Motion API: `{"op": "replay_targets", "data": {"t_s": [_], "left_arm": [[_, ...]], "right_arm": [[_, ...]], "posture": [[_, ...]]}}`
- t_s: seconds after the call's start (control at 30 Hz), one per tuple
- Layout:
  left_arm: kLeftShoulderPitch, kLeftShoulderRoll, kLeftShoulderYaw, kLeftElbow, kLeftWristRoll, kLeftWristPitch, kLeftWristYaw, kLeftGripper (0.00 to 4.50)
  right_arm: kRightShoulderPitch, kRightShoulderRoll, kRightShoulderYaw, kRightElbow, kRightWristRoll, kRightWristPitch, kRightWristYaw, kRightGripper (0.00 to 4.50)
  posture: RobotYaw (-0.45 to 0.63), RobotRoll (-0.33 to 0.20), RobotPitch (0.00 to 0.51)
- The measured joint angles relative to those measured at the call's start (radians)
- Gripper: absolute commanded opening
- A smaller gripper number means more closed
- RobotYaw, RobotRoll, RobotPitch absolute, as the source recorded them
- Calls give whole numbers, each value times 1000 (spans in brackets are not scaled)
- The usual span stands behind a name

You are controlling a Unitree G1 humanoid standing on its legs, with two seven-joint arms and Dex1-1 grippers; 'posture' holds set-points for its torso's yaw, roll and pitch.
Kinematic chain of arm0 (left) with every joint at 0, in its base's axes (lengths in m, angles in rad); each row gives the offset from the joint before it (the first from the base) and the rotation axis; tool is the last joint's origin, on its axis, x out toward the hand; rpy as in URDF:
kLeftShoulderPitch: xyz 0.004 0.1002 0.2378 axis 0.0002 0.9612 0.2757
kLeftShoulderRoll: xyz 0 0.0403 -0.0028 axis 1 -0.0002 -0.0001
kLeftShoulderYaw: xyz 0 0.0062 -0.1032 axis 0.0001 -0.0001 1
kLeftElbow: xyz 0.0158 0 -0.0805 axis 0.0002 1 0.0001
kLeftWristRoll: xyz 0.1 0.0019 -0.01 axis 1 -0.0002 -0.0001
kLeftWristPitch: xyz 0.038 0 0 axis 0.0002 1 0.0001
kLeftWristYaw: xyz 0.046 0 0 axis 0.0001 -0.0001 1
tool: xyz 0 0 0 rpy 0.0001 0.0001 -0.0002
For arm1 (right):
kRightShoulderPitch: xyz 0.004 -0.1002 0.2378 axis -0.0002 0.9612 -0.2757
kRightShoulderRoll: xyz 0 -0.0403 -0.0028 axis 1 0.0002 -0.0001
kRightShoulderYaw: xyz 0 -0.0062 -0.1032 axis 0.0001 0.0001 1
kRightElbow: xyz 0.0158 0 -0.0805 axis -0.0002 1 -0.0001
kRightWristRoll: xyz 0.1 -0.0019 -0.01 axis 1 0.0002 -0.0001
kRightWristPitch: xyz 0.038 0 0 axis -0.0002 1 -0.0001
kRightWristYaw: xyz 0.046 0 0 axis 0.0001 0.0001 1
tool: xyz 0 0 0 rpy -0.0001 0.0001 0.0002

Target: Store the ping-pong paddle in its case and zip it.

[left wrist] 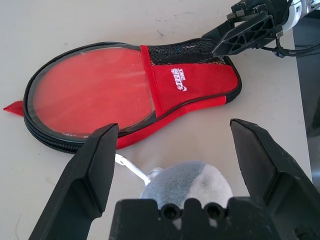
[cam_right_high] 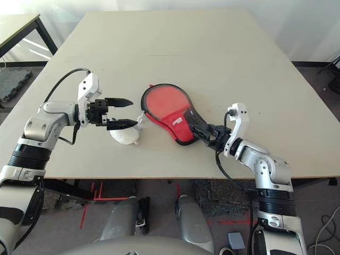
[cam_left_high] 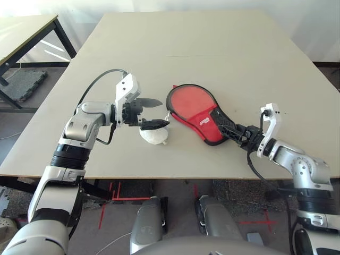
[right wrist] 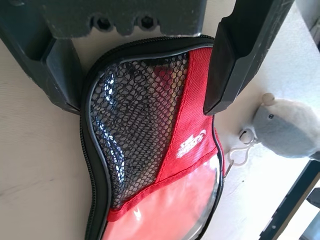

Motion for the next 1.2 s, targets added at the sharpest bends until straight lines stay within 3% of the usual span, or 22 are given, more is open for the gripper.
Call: {"op": "replay_targets", "data": {"t_s": [0.33,0.8,1.2], "left_arm": [[-3,0,0,-24,0,13,1,4500],[-3,2,-1,17,4,-35,-1,4500],[-3,2,-2,55,16,-75,-22,4500]], "right_arm": [[8,2,-3,-11,34,60,-3,120],[116,-88,-43,-93,141,131,15,30],[381,-180,-162,-250,275,193,36,30]], "posture": [[-6,0,110],[-12,0,113],[-32,0,113]]}}
